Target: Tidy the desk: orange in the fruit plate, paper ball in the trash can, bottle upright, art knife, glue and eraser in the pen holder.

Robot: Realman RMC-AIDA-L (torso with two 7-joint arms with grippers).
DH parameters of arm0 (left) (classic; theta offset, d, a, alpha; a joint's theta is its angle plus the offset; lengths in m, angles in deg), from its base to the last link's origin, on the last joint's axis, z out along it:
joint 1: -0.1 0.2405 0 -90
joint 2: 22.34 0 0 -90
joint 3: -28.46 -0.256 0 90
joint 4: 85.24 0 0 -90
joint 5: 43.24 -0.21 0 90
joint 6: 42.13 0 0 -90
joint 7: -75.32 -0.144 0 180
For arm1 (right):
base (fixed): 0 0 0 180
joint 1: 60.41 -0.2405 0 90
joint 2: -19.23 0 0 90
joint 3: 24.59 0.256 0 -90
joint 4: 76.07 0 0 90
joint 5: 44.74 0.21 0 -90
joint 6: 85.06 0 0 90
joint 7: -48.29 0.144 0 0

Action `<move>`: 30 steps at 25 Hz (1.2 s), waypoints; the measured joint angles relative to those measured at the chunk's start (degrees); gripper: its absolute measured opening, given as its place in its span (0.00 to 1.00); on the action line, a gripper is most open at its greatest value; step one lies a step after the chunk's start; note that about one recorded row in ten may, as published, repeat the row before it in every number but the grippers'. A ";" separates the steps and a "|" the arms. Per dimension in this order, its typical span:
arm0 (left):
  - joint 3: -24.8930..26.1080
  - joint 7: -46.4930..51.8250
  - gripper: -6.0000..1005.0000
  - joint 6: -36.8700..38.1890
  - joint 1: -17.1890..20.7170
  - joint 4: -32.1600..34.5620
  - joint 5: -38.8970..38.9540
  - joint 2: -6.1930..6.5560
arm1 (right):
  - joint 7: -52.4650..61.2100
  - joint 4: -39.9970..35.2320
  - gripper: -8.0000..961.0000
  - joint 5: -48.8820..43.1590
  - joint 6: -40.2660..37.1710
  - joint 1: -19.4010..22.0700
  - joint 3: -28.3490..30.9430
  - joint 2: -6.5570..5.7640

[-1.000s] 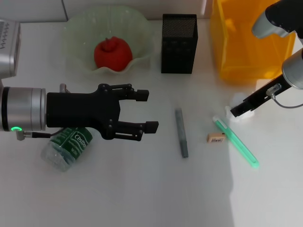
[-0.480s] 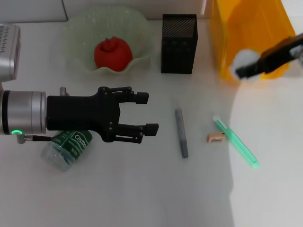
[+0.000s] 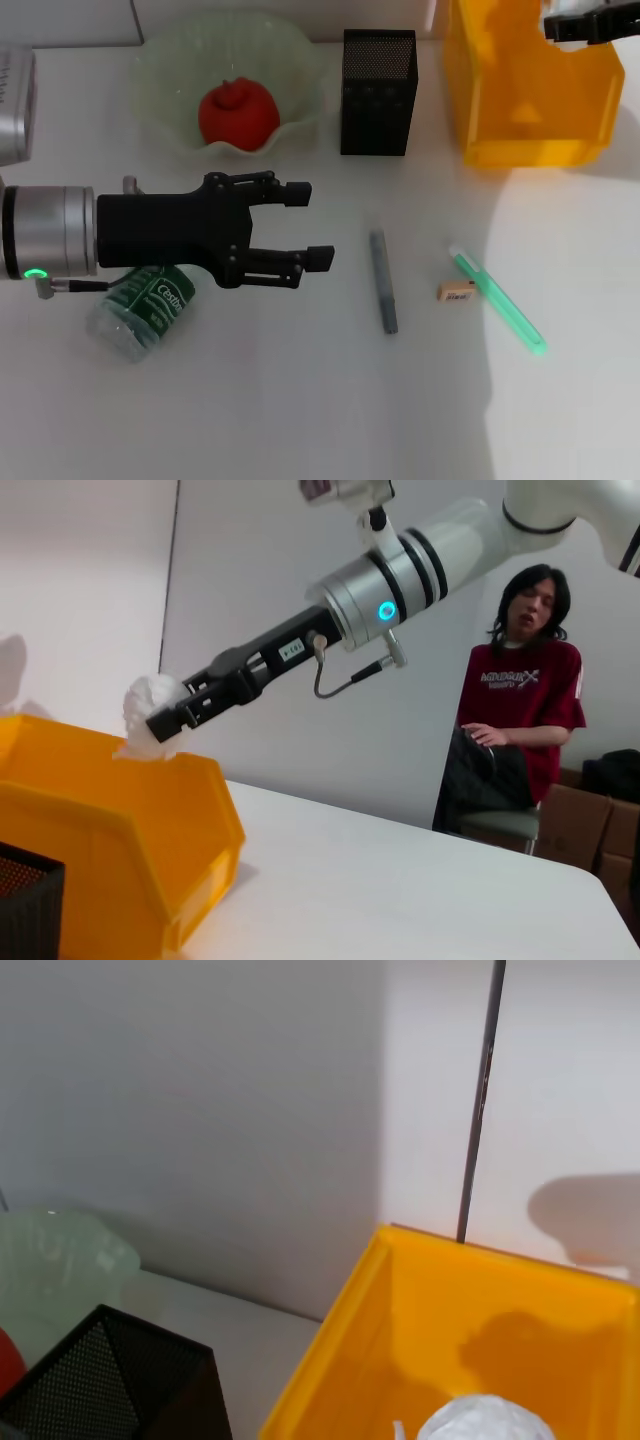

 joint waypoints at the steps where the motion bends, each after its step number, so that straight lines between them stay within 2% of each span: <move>1: 0.37 0.04 0.83 -0.01 0.01 0.01 0.00 -0.02 | -0.40 1.21 0.60 0.06 0.71 -0.30 0.02 -0.05; 5: 0.97 0.87 0.83 -0.17 -0.09 0.16 0.00 -0.02 | -1.26 1.59 0.71 0.27 2.00 0.11 0.05 0.21; 7: 1.63 4.29 0.83 -0.97 -0.44 1.08 -0.08 0.32 | -1.42 0.47 0.74 1.37 1.67 1.05 0.05 0.32; 10: 1.73 6.32 0.83 -1.38 -0.50 2.59 -0.14 0.48 | -3.51 -2.50 0.79 7.46 0.12 4.48 0.09 0.32; 11: 1.76 9.29 0.83 -2.11 -0.51 5.45 -0.85 0.54 | -4.74 -3.61 0.80 10.64 -0.58 5.92 0.11 0.31; 13: 1.76 9.29 0.83 -2.11 -0.51 5.45 -0.85 0.54 | -9.34 -6.04 0.83 19.45 -2.67 10.13 0.18 0.31; 14: 1.77 19.72 0.83 -5.15 -0.79 14.60 -6.76 0.04 | -15.88 -7.62 0.85 30.03 -5.44 15.47 0.27 0.36; 15: 1.31 27.92 0.83 -6.69 -1.60 21.59 -12.67 -0.72 | -15.88 -7.62 0.86 30.03 -5.44 15.47 0.27 0.36; 16: 0.91 31.59 0.83 -7.20 -1.96 24.40 -15.24 -1.03 | -19.68 -7.61 0.88 34.86 -7.08 17.79 0.28 0.41; 17: -2.16 43.12 0.83 -8.68 -3.20 31.56 -22.96 -1.39 | -28.91 -5.00 0.88 44.12 -11.62 22.67 0.01 0.58; 18: -2.16 43.12 0.83 -8.68 -3.20 31.56 -22.96 -1.39 | -28.91 -5.00 0.88 44.12 -11.62 22.67 0.01 0.58; 19: -4.47 48.68 0.83 -9.25 -3.92 34.13 -26.19 -1.36 | -38.63 1.23 0.88 51.42 -17.35 26.11 0.19 0.64; 20: -6.33 53.36 0.83 -9.65 -4.49 36.14 -29.22 -1.34 | -38.63 1.23 0.88 51.42 -17.35 26.11 0.19 0.64; 21: -8.06 57.93 0.83 -9.82 -5.23 37.70 -32.35 -1.33 | -42.73 5.05 0.88 53.47 -20.06 26.84 0.72 0.64; 22: -10.46 63.88 0.83 -9.82 -6.37 39.53 -37.31 -1.36 | -53.85 14.81 0.88 56.66 -27.60 27.44 2.87 0.56; 23: -10.46 63.88 0.83 -9.82 -6.37 39.53 -37.31 -1.36 | -53.85 14.81 0.88 56.66 -27.60 27.44 2.87 0.56; 24: -13.76 70.63 0.83 -9.57 -7.79 40.75 -43.33 -1.49 | -64.70 25.70 0.88 57.07 -33.92 26.75 6.04 0.31; 25: -14.74 72.16 0.83 -9.51 -8.22 40.75 -44.77 -1.50 | -64.70 25.70 0.88 57.07 -33.92 26.75 6.04 0.31; 26: -14.74 72.16 0.83 -9.51 -8.22 40.75 -44.77 -1.50 | -69.98 31.14 0.88 56.79 -36.40 26.21 7.48 0.07; 27: -18.17 76.16 0.83 -9.36 -9.54 39.68 -48.47 -1.56 | -78.53 39.75 0.88 55.83 -39.52 25.38 8.73 -0.52; 28: -19.26 77.09 0.83 -9.34 -10.11 38.98 -49.56 -1.58 | -78.53 39.75 0.88 55.83 -39.52 25.38 8.73 -0.52; 29: -20.34 77.73 0.83 -9.25 -10.89 37.52 -50.75 -1.69 | -82.94 44.50 0.88 54.80 -40.04 24.79 8.53 -0.74; 30: -21.56 78.37 0.83 -9.21 -11.88 35.83 -51.87 -1.80 | -82.94 44.50 0.88 54.80 -40.04 24.79 8.53 -0.74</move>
